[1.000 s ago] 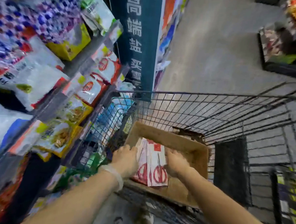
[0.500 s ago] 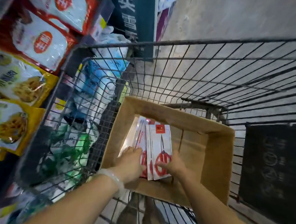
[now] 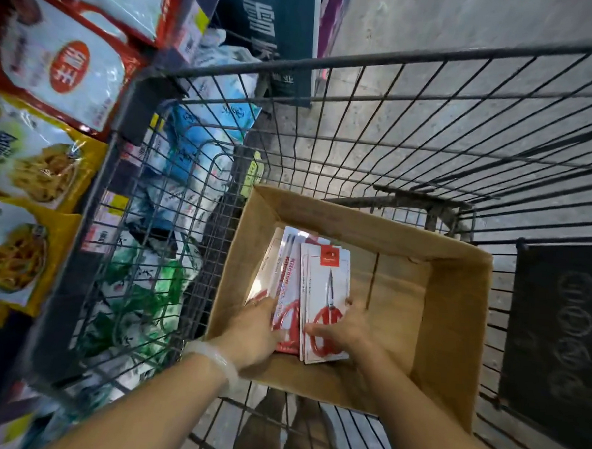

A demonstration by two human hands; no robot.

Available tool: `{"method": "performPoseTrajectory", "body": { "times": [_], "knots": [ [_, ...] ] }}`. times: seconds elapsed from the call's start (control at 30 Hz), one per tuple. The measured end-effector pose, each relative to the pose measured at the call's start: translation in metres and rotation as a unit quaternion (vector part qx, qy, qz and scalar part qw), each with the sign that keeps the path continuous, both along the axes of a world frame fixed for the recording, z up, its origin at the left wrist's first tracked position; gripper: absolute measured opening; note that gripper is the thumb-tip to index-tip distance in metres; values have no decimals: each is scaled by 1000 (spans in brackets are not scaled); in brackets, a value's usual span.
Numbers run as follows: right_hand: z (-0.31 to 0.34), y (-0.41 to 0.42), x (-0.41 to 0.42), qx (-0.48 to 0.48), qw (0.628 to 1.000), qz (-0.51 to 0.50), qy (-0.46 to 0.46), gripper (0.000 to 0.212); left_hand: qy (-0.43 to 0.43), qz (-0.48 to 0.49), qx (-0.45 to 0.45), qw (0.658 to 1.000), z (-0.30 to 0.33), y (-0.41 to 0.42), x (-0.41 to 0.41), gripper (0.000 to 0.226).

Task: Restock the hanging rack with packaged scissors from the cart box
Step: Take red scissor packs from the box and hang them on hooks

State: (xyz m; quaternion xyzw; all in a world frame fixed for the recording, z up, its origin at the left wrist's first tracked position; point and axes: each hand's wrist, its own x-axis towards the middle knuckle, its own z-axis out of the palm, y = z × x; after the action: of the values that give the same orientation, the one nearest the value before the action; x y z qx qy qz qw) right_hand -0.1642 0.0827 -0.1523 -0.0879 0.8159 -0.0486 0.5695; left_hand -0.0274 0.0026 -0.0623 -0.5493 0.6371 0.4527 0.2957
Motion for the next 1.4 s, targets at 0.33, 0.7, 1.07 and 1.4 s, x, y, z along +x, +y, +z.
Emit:
{"method": "performPoseTrajectory", "body": {
  "times": [0.33,0.7,1.07,1.4],
  "knots": [
    [12,5,-13,-45,969,-210,-125,36,-1,38,37,999,4,2,-7,47],
    [22,-7,-5,-133,976,-141,-102,26,-3,316,31,948,-10,-8,-16,61],
    [-25,-5,-18,-35,998,-4,54,83,-70,273,-44,959,-17,-11,5,47],
    [-12,-2,-2,-3,990,-134,-44,64,-41,283,-34,958,-11,-12,9,51]
  ]
}}
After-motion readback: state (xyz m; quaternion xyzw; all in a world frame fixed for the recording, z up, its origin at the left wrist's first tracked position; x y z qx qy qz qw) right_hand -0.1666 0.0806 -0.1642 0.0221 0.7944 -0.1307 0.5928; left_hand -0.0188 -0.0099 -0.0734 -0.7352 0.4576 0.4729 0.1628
